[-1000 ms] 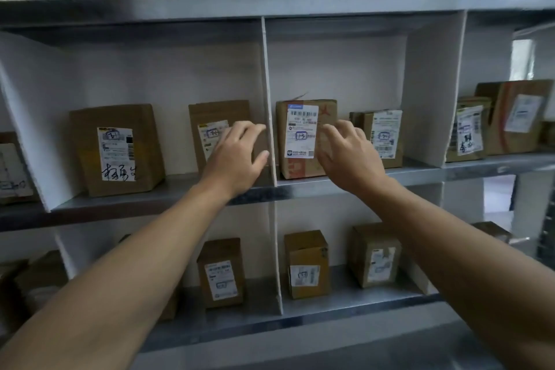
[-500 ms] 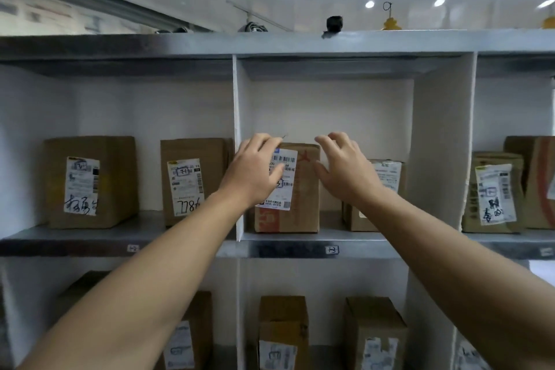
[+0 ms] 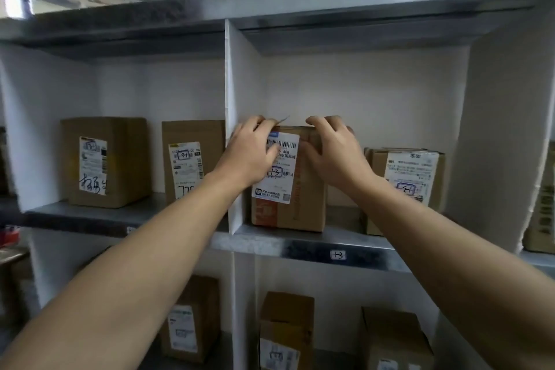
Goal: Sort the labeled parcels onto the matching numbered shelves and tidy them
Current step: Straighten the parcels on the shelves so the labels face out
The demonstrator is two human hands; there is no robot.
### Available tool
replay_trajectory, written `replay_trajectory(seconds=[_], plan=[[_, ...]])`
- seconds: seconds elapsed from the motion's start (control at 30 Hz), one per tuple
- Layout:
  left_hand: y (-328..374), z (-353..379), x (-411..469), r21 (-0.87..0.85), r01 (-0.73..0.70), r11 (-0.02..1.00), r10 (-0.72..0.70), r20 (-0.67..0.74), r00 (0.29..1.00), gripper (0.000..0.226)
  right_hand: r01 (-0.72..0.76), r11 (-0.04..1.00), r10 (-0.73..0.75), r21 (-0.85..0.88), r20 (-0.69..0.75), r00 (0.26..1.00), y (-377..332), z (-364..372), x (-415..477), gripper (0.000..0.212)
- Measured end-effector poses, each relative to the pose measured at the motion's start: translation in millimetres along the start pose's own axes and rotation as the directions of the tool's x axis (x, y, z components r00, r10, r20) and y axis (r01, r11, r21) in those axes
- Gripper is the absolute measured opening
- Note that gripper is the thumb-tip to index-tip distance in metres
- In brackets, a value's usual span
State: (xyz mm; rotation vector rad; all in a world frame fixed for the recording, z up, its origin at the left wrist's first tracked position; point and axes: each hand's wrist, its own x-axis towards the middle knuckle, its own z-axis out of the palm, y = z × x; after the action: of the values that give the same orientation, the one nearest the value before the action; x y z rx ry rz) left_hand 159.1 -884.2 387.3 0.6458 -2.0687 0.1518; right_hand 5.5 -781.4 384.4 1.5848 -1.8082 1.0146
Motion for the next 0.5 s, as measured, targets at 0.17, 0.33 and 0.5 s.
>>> replay_trajectory(seconds=[0.17, 0.33, 0.5], plan=[[-1, 0, 1, 0.016, -0.015, 1.0, 0.016, -0.008, 1.0, 0.045, 0.008, 0.998, -0.008, 0.056, -0.004, 1.0, 7, 4, 3, 0.042], [2, 2, 0, 0.009, -0.009, 1.0, 0.009, -0.013, 1.0, 0.046, 0.01, 0.997, -0.01, 0.076, 0.0, 1.0, 12, 4, 1, 0.043], [6, 1, -4, -0.014, 0.003, 1.0, -0.003, -0.003, 1.0, 0.049, 0.026, 0.999, -0.026, 0.03, -0.008, 1.0, 11, -1, -12, 0.05]])
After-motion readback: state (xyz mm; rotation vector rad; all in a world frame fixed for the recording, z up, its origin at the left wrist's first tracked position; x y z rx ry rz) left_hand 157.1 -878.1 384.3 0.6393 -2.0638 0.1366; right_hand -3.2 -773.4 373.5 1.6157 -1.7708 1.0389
